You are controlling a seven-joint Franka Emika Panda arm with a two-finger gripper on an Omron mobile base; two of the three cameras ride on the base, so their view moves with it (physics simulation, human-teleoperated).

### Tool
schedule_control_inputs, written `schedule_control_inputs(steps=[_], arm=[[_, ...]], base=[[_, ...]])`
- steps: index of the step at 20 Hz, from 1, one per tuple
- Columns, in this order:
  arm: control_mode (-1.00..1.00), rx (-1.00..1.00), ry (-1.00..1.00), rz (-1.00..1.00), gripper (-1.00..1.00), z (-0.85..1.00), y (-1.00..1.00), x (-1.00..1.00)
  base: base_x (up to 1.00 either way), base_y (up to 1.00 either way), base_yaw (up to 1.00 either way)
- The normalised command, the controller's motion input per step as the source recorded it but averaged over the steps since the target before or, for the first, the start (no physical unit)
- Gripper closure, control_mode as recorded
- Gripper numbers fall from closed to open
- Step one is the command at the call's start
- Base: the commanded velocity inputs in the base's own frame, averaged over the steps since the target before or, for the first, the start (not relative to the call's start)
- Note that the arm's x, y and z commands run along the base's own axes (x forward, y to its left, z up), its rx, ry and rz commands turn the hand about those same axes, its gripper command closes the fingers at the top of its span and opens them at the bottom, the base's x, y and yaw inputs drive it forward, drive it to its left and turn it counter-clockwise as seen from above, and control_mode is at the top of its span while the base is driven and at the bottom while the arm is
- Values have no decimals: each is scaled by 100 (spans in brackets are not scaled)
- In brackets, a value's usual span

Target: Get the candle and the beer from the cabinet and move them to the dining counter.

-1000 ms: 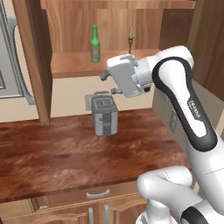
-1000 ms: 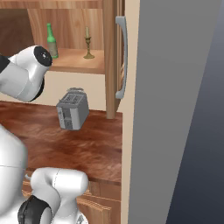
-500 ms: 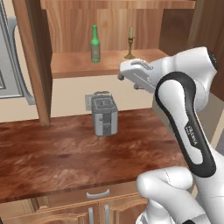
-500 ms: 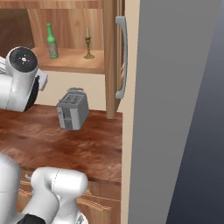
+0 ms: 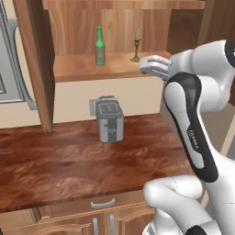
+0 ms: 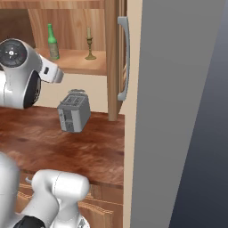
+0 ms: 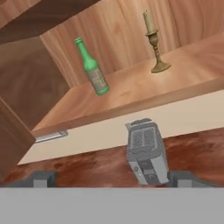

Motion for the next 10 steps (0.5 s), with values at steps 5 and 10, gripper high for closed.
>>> schedule_control_inputs(steps=[5,10], arm=[[-100,-14,-4,-13,-100,13,-54,22],[-100,-10,-9,-5,-100,-3,-21,34]], base=[[0,0,0],[0,0,0]])
